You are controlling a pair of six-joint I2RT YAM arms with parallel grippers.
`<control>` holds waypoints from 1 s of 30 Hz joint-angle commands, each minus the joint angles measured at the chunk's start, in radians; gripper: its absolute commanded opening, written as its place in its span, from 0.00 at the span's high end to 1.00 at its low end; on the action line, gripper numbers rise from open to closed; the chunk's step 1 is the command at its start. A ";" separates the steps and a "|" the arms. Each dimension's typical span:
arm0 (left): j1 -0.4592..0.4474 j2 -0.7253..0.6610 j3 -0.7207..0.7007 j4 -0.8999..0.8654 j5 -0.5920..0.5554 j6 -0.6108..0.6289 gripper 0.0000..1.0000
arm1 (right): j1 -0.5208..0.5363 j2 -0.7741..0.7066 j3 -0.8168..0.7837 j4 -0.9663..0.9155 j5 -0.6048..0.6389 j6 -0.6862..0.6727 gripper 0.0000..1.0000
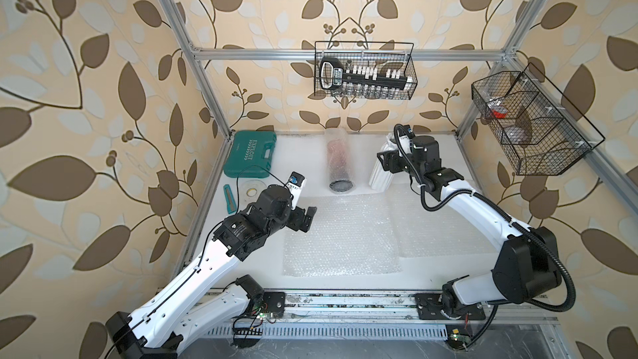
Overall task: Unwrap the vase from the bubble wrap
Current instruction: Place the vase at the center of the board.
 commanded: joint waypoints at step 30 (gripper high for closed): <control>0.000 0.030 -0.008 -0.018 -0.013 0.042 0.01 | -0.078 0.388 0.329 0.310 0.220 -0.070 0.33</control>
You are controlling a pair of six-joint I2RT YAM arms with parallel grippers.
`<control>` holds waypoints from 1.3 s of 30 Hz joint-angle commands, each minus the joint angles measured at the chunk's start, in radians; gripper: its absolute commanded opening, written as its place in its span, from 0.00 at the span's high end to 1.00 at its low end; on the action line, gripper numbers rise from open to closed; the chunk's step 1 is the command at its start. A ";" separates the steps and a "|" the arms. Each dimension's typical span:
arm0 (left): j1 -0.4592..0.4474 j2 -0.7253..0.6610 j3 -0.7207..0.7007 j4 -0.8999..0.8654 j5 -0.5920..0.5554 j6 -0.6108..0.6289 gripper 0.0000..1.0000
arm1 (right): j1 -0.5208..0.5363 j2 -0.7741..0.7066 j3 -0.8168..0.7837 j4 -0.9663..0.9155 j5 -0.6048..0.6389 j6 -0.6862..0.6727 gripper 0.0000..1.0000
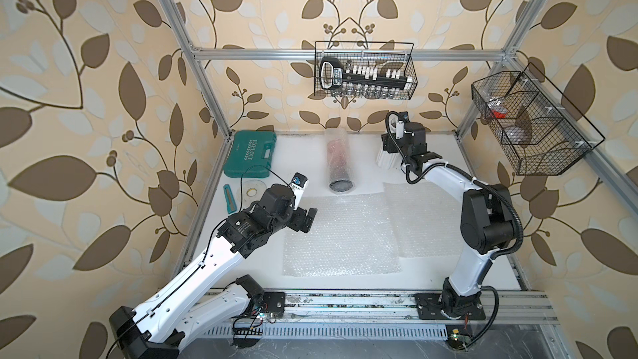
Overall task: Unwrap the vase from the bubble wrap
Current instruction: Place the vase at the center of the board.
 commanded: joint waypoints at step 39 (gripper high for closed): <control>0.000 0.012 -0.004 -0.016 -0.005 0.024 0.01 | -0.028 0.042 0.096 -0.005 0.065 -0.003 0.08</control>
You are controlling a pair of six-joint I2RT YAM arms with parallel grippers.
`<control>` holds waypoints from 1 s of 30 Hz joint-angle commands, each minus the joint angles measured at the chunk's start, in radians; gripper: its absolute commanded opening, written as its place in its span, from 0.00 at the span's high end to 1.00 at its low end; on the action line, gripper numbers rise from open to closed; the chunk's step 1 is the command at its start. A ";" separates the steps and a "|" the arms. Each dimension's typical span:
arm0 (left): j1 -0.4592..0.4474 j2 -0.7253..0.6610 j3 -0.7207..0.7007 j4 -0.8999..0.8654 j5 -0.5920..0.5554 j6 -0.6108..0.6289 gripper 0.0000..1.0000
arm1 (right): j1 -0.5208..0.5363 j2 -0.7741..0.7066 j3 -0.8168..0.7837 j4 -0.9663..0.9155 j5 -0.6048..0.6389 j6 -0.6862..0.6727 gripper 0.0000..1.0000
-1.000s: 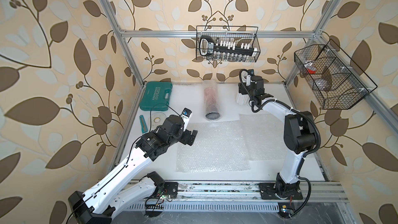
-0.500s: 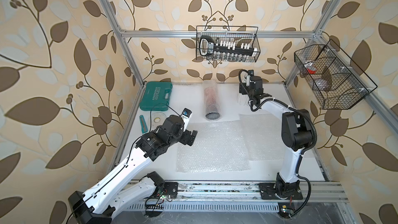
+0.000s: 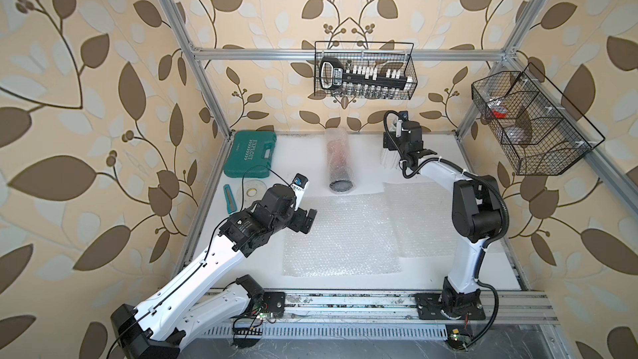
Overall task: Unwrap the vase from the bubble wrap
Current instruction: Place the vase at the center of the board, then move the bubble wrap onto the bubble wrap.
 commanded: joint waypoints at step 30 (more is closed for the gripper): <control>0.022 0.155 -0.233 0.286 0.200 -0.491 0.01 | 0.012 -0.664 -0.498 -0.682 -0.386 0.241 0.12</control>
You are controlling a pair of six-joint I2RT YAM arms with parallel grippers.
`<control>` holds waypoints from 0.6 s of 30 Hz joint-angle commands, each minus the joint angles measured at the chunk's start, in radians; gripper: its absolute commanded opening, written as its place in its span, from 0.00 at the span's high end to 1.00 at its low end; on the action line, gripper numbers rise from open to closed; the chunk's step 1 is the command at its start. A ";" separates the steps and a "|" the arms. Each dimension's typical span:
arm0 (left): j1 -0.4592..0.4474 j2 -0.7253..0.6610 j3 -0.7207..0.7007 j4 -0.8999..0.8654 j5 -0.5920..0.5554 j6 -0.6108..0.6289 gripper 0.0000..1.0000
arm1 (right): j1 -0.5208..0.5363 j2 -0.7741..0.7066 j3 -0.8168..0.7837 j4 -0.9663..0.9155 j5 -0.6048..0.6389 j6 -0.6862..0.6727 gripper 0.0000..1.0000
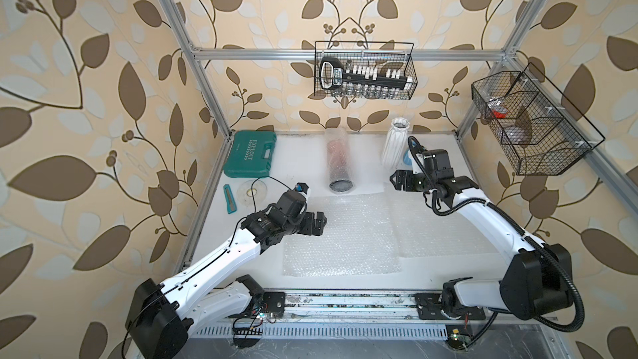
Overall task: Unwrap the vase from the bubble wrap
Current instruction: Move the bubble wrap onto the bubble wrap.
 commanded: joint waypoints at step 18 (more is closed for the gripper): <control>0.028 0.224 -0.151 0.173 -0.050 -0.184 0.04 | 0.066 0.025 -0.208 -0.078 -0.150 0.044 0.27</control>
